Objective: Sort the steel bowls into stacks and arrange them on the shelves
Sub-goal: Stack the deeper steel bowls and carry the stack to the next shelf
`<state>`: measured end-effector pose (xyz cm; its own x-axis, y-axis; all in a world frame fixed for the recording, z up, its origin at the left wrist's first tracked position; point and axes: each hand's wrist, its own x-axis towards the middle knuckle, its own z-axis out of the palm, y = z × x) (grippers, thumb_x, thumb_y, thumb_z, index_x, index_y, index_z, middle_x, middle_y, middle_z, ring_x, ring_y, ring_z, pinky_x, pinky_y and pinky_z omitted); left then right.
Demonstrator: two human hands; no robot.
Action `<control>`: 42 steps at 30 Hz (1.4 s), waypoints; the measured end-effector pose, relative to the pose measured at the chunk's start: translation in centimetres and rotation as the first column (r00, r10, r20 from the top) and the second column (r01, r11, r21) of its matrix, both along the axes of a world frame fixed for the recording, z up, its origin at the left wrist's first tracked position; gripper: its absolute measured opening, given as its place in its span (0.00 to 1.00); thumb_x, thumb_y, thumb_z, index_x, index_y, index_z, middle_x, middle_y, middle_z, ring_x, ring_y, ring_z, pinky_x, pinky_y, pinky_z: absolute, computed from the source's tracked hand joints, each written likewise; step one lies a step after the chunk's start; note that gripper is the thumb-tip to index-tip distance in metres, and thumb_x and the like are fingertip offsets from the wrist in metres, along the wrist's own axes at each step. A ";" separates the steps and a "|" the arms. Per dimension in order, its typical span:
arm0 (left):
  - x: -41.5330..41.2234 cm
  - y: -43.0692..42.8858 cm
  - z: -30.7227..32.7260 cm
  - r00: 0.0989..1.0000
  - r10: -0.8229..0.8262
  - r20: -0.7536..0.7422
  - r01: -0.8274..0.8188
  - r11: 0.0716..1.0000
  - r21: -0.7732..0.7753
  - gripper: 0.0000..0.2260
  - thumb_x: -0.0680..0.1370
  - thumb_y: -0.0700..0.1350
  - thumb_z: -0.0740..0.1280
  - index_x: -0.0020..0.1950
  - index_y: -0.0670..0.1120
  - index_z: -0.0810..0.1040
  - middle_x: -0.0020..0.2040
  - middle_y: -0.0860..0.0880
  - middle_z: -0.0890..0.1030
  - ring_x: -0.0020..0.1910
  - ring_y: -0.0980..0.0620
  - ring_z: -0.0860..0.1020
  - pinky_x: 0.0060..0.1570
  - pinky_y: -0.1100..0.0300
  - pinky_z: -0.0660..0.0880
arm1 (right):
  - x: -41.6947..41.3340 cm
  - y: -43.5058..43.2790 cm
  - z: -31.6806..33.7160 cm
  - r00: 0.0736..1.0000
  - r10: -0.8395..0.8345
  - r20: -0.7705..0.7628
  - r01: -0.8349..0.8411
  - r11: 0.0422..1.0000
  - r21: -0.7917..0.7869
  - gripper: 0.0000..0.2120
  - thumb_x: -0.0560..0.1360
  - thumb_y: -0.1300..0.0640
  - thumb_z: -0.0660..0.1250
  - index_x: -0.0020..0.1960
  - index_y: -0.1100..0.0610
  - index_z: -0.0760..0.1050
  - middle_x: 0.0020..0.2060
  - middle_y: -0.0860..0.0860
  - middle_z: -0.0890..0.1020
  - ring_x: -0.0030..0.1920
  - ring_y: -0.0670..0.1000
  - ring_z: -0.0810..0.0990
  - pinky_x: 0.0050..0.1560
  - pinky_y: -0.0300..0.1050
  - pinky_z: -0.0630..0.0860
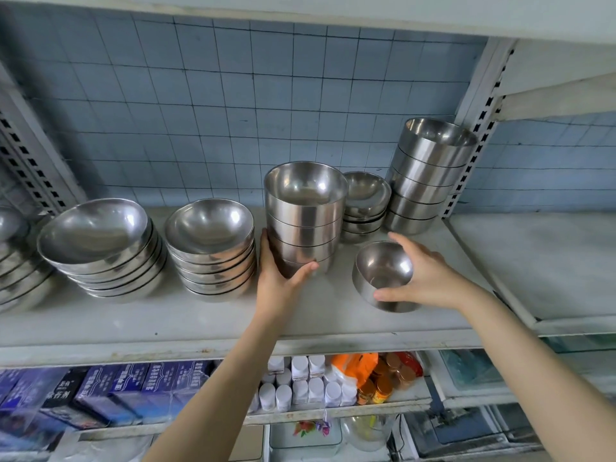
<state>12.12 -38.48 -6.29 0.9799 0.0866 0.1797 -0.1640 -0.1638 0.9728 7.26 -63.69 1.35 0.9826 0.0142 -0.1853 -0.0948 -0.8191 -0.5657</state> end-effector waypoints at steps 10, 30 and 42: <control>-0.1 0.2 0.2 1.000 -0.023 0.020 0.024 0.998 -0.057 0.44 0.68 0.43 0.79 0.77 0.49 0.56 0.72 0.54 0.69 0.68 0.65 0.69 0.66 0.70 0.66 | 2.2 3.2 11.9 0.916 0.035 0.400 -0.072 0.994 0.078 0.54 0.57 0.33 0.78 0.77 0.38 0.57 0.73 0.42 0.66 0.71 0.44 0.65 0.69 0.42 0.61; -0.3 0.0 -0.2 0.996 -0.068 -0.058 0.071 0.996 0.062 0.51 0.69 0.53 0.77 0.80 0.52 0.43 0.79 0.53 0.52 0.72 0.64 0.52 0.68 0.66 0.52 | 9.0 10.0 13.2 0.937 0.300 0.180 -0.281 0.952 -0.123 0.52 0.62 0.33 0.77 0.78 0.36 0.54 0.77 0.41 0.62 0.77 0.46 0.60 0.71 0.42 0.60; -0.1 0.1 -0.4 0.993 -0.083 -0.083 0.091 0.991 0.096 0.55 0.65 0.64 0.73 0.80 0.53 0.42 0.79 0.51 0.53 0.77 0.55 0.52 0.73 0.60 0.52 | 9.1 9.9 13.3 0.932 0.340 0.128 -0.319 0.934 -0.164 0.58 0.52 0.18 0.68 0.76 0.29 0.47 0.80 0.40 0.55 0.79 0.46 0.54 0.78 0.51 0.56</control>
<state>12.01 -38.42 -6.67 0.9943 -0.0144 0.1056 -0.1058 -0.2490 0.9627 16.38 -53.80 14.67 0.9432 0.3270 -0.0582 0.2717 -0.8604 -0.4311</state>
